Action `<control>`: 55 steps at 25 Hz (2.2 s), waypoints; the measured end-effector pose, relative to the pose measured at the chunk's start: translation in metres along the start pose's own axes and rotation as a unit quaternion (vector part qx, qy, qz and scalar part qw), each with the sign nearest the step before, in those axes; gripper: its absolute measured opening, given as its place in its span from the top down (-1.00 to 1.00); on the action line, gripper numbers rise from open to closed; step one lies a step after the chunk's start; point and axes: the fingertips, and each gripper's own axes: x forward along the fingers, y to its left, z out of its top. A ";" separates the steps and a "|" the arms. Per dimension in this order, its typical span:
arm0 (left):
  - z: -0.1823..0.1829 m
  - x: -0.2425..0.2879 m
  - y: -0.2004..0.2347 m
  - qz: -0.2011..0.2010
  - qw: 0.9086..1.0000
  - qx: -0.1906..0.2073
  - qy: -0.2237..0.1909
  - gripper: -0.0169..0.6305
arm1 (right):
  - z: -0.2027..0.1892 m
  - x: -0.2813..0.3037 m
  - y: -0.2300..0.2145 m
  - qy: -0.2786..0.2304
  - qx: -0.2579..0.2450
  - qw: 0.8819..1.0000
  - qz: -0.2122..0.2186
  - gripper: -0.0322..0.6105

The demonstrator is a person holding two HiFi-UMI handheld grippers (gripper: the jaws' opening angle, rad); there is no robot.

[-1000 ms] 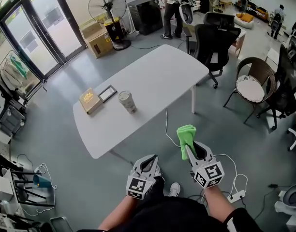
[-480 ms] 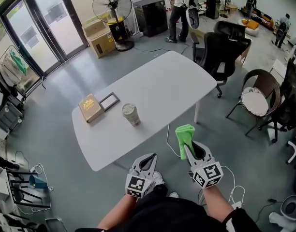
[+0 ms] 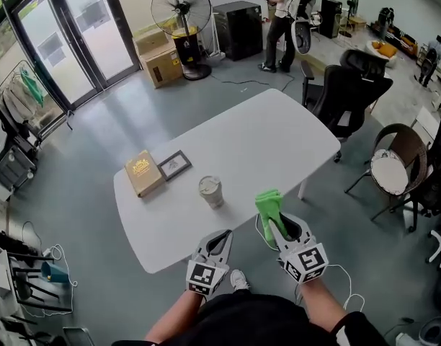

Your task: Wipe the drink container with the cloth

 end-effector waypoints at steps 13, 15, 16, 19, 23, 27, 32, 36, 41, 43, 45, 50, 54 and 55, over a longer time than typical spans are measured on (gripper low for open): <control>-0.008 0.012 0.054 0.028 1.000 -0.011 -0.002 0.92 | 0.000 0.064 -0.005 0.009 0.052 0.998 0.034 0.60; -0.010 0.020 0.059 0.033 0.999 -0.012 0.002 0.92 | -0.001 0.074 -0.012 0.010 0.056 0.997 0.043 0.60; -0.008 0.024 0.063 0.038 0.999 -0.013 0.004 0.92 | -0.002 0.081 -0.015 0.012 0.056 0.997 0.049 0.60; -0.003 0.035 0.074 0.061 0.998 -0.016 0.003 0.92 | -0.001 0.098 -0.019 0.028 0.051 0.994 0.089 0.60; 0.012 0.049 0.087 0.101 0.995 -0.020 0.000 0.92 | 0.006 0.123 -0.026 0.052 0.050 0.987 0.147 0.60; 0.012 0.062 0.099 0.134 0.991 -0.019 0.007 0.92 | 0.004 0.149 -0.032 0.067 0.041 0.979 0.190 0.60; 0.012 0.077 0.109 0.170 0.985 -0.031 0.013 0.92 | 0.002 0.172 -0.046 0.080 0.044 0.970 0.225 0.60; 0.014 0.083 0.116 0.202 0.978 -0.038 0.015 0.92 | -0.003 0.186 -0.051 0.092 0.048 0.960 0.259 0.60; 0.009 0.087 0.119 0.244 0.968 -0.047 0.025 0.92 | -0.008 0.203 -0.057 0.101 0.059 0.949 0.294 0.60; 0.006 0.089 0.118 0.259 0.964 -0.052 0.027 0.92 | -0.011 0.207 -0.060 0.105 0.060 0.944 0.306 0.60; 0.004 0.089 0.118 0.273 0.960 -0.057 0.028 0.92 | -0.014 0.210 -0.061 0.109 0.059 0.940 0.318 0.60; -0.003 0.076 0.126 0.320 0.944 -0.075 0.036 0.92 | -0.022 0.211 -0.059 0.119 0.057 0.931 0.340 0.60; -0.004 0.072 0.137 0.334 0.938 -0.081 0.039 0.92 | -0.031 0.221 -0.064 0.131 0.064 0.930 0.336 0.60; -0.005 0.073 0.137 0.332 0.939 -0.081 0.040 0.92 | -0.034 0.223 -0.065 0.136 0.069 0.930 0.336 0.60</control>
